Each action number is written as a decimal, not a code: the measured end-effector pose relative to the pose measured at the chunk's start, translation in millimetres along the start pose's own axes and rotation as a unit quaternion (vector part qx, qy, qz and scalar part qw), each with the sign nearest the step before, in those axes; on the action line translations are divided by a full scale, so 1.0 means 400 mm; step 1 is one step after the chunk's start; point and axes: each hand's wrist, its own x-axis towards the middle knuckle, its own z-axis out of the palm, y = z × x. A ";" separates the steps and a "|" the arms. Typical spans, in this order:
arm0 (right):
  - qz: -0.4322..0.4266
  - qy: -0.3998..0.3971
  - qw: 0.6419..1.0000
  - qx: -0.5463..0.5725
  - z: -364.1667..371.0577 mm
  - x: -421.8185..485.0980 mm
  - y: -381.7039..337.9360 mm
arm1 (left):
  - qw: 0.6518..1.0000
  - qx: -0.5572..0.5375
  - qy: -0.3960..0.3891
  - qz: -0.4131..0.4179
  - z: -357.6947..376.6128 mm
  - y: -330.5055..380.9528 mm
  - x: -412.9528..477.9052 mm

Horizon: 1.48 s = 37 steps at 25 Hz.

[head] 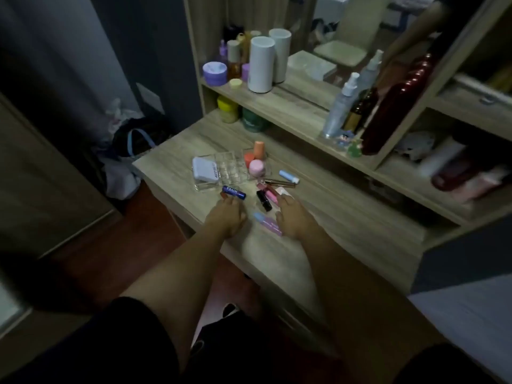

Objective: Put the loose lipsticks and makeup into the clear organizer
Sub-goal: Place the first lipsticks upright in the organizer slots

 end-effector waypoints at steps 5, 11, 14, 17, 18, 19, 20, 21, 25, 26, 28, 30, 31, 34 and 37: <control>0.007 0.011 0.998 -0.054 0.033 0.112 0.016 | 0.996 -0.077 0.040 -0.036 0.032 -0.050 0.051; 0.013 0.029 0.995 -0.099 0.068 0.144 0.073 | 0.965 -0.206 0.089 -0.138 0.063 -0.033 0.089; -0.006 0.016 0.992 -0.128 0.072 0.155 0.084 | 0.955 -0.219 0.085 -0.180 0.070 -0.012 0.103; -0.012 0.013 0.995 -0.095 0.059 0.150 0.083 | 0.938 -0.253 0.109 -0.209 0.066 0.007 0.097; -0.007 0.011 0.998 -0.062 0.051 0.145 0.085 | 0.931 -0.273 0.120 -0.213 0.062 0.012 0.092; 0.003 0.014 1.000 -0.014 0.042 0.140 0.086 | 0.921 -0.298 0.130 -0.214 0.059 0.016 0.086; 0.013 0.021 0.999 0.047 0.031 0.135 0.084 | 0.909 -0.329 0.140 -0.215 0.052 0.021 0.078; 0.020 0.030 0.992 0.121 0.018 0.133 0.081 | 0.891 -0.367 0.156 -0.218 0.042 0.027 0.072; 0.011 0.035 0.930 0.364 -0.048 0.174 0.032 | 0.861 -0.417 0.220 -0.190 -0.044 0.021 0.095; 0.001 0.032 0.921 0.388 -0.064 0.197 0.014 | 0.868 -0.403 0.234 -0.171 -0.073 0.011 0.109; -0.021 0.038 0.905 0.423 -0.087 0.243 -0.024 | 0.876 -0.376 0.270 -0.138 -0.130 -0.012 0.140; -0.031 0.063 0.897 0.437 -0.098 0.296 -0.064 | 0.875 -0.358 0.302 -0.121 -0.186 -0.042 0.174; -0.032 0.078 0.897 0.434 -0.100 0.322 -0.083 | 0.876 -0.350 0.311 -0.114 -0.208 -0.056 0.191; -0.040 0.099 0.904 0.415 -0.090 0.396 -0.126 | 0.896 -0.302 0.312 -0.095 -0.242 -0.095 0.237; -0.043 0.102 0.916 0.385 -0.064 0.447 -0.146 | 0.913 -0.274 0.293 -0.068 -0.236 -0.118 0.276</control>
